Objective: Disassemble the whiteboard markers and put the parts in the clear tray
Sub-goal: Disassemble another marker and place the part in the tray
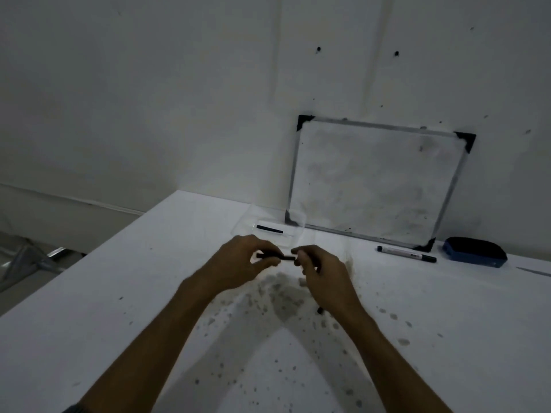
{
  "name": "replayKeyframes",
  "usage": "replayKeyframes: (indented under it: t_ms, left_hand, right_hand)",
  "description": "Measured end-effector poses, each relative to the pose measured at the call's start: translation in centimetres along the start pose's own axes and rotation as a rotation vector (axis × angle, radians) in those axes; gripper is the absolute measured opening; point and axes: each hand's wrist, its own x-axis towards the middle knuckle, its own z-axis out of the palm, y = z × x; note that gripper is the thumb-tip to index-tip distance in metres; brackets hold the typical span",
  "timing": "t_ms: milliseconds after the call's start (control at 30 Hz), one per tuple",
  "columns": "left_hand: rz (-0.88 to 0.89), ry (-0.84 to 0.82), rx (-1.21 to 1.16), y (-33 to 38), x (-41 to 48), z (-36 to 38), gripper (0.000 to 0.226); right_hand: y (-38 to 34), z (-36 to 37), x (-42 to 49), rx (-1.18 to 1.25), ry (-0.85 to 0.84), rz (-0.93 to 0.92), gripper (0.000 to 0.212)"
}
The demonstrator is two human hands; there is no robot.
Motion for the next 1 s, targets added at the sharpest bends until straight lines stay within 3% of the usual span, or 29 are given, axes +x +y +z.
replayKeyframes:
  t_ms: [67, 233, 333, 467, 633, 833, 1000]
  left_hand:
    - [-0.041, -0.007, 0.052, -1.7, 1.9, -1.1, 0.014]
    - [-0.107, -0.058, 0.135, -5.7, 9.3, -2.7, 0.014]
    - [-0.066, -0.14, 0.218, -6.8, 13.5, -2.2, 0.021]
    - [-0.062, -0.256, 0.4, -7.3, 16.8, 0.4, 0.02]
    - [-0.15, -0.332, 0.419, -7.7, 17.6, 1.9, 0.022]
    - [-0.125, -0.212, 0.362, -5.3, 16.8, 0.0, 0.028]
    - [0.056, -0.091, 0.15, 0.1, 12.5, 0.5, 0.035]
  right_hand:
    - [0.9, 0.4, 2.4, -0.04, -0.012, 0.059, 0.027]
    - [4.8, 0.6, 6.9, -0.57, -0.219, 0.189, 0.046]
    - [6.1, 1.0, 7.9, -0.653, -0.2, 0.141, 0.042]
    - [7.0, 0.4, 8.5, -0.654, -0.234, 0.103, 0.042]
    - [7.1, -0.5, 8.7, -0.606, -0.302, 0.115, 0.045]
    - [7.1, -2.2, 8.7, -0.38, -0.374, 0.242, 0.045]
    - [6.4, -5.7, 5.3, -0.3, -0.455, 0.309, 0.045]
